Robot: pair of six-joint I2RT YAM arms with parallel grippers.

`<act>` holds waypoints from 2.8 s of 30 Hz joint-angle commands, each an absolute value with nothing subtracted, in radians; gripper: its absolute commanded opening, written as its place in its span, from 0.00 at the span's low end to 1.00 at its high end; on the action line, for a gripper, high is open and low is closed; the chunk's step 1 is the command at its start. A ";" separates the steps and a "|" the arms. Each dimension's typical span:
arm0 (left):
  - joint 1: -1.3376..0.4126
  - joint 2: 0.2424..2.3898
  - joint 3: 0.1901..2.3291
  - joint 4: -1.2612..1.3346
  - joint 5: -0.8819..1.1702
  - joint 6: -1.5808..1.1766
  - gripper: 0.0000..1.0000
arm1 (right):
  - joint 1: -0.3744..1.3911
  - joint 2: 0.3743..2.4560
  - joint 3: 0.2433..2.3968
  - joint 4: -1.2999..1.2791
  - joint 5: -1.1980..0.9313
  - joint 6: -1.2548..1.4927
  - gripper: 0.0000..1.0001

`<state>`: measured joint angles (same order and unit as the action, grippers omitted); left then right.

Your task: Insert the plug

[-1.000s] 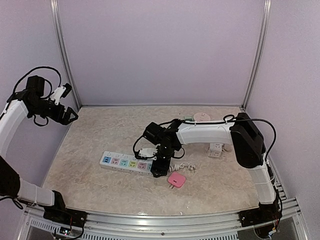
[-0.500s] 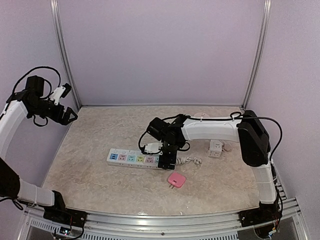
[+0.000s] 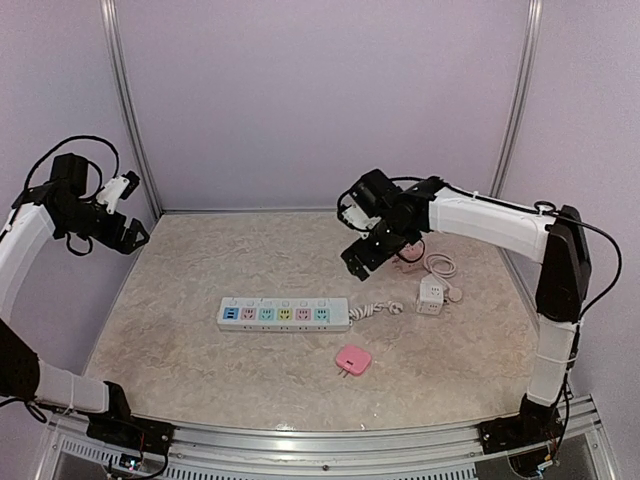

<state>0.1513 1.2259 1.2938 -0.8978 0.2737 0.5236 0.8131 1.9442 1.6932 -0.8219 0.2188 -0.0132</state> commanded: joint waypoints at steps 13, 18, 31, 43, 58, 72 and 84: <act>0.156 1.175 1.245 -0.857 0.188 0.488 0.99 | 0.371 2.279 2.133 -1.018 0.043 0.212 0.94; 0.155 1.189 1.252 -0.856 0.195 0.483 0.99 | 0.368 2.234 2.024 -0.978 0.014 0.145 0.91; 0.155 1.207 1.269 -0.861 0.195 0.471 0.99 | 0.363 2.261 1.982 -0.983 -0.012 0.076 0.59; 0.154 1.203 1.291 -0.896 0.190 0.502 0.99 | 0.360 2.259 1.955 -0.990 -0.030 0.045 0.16; -0.083 1.213 1.562 -1.121 0.236 0.459 0.99 | 0.670 1.693 1.578 -0.345 0.325 -0.208 0.00; -0.505 1.400 1.913 -1.133 0.408 0.291 0.99 | 1.170 1.796 1.760 0.049 0.414 -0.663 0.00; -0.512 1.421 1.872 -1.085 0.477 0.249 0.86 | 1.239 1.839 1.801 0.073 0.409 -0.738 0.00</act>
